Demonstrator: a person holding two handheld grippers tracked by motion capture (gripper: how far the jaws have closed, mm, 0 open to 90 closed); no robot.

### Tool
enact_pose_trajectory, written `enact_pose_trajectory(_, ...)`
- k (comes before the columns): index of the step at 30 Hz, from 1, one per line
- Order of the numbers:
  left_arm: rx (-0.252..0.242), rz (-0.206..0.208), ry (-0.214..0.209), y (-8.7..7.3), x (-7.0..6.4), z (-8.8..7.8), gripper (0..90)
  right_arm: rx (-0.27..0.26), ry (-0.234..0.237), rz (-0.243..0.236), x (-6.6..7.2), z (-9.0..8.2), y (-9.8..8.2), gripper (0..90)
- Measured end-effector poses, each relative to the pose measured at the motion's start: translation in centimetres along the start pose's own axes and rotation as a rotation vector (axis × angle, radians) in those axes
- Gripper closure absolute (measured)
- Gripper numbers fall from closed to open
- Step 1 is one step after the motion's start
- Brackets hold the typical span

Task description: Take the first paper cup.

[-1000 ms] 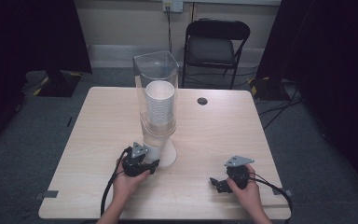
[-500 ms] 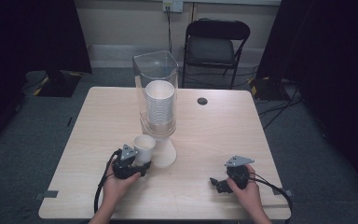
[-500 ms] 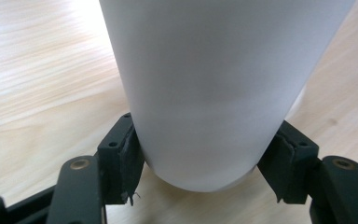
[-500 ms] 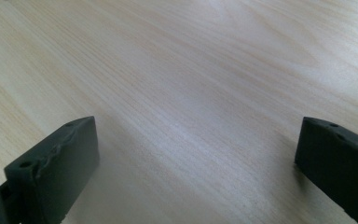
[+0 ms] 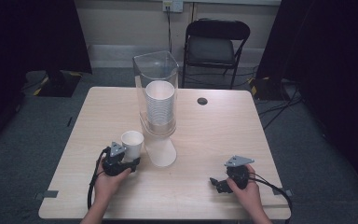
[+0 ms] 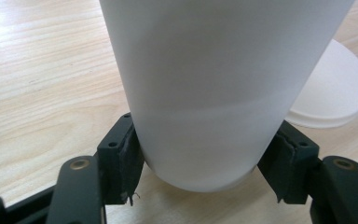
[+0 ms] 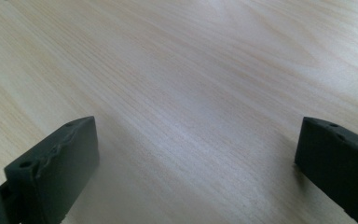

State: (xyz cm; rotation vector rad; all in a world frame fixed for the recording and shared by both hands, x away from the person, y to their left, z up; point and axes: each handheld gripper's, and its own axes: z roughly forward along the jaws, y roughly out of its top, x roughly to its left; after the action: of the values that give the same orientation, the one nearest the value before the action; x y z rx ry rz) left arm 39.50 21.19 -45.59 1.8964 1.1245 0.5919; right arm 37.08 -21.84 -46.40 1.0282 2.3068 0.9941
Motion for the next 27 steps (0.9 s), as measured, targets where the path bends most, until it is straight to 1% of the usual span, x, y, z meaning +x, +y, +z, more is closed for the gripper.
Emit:
enact_pose_trajectory(3, 0.006, 0.001, 0.012, 0.0, 0.2, 0.12, 36.2, 0.0, 0.0, 0.0, 0.0, 0.0, 0.0, 0.0)
enact_pose_trajectory(4, 0.011, -0.005, 0.015, -0.01, 0.22, 0.15, 36.2, 0.0, 0.0, 0.0, 0.0, 0.0, 0.0, 0.0)
enact_pose_trajectory(7, 0.01, -0.006, 0.016, -0.06, 0.42, 0.3, 36.1, 0.0, 0.0, 0.0, 0.0, 0.0, 0.0, 0.0)
enact_pose_trajectory(8, 0.008, -0.012, 0.016, -0.07, 0.4, 0.31, 36.1, 0.0, 0.0, 0.0, 0.0, 0.0, 0.0, 0.0)
enact_pose_trajectory(12, 0.011, -0.013, 0.019, -0.09, 0.44, 0.34, 36.1, 0.0, 0.0, 0.0, 0.0, 0.0, 0.0, 0.0)
enact_pose_trajectory(13, 0.018, -0.005, 0.023, -0.09, 0.51, 0.34, 36.1, 0.0, 0.0, 0.0, 0.0, 0.0, 0.0, 0.0)
enact_pose_trajectory(16, 0.017, -0.014, 0.026, -0.14, 0.54, 0.42, 36.0, 0.0, 0.0, 0.0, 0.0, 0.0, 0.0, 0.0)
enact_pose_trajectory(26, 0.025, -0.011, 0.028, -0.21, 0.7, 0.39, 36.0, 0.0, 0.0, 0.0, 0.0, 0.0, 0.0, 0.0)
enact_pose_trajectory(27, 0.021, -0.02, 0.026, -0.27, 0.71, 0.46, 35.9, 0.0, 0.0, 0.0, 0.0, 0.0, 0.0, 0.0)
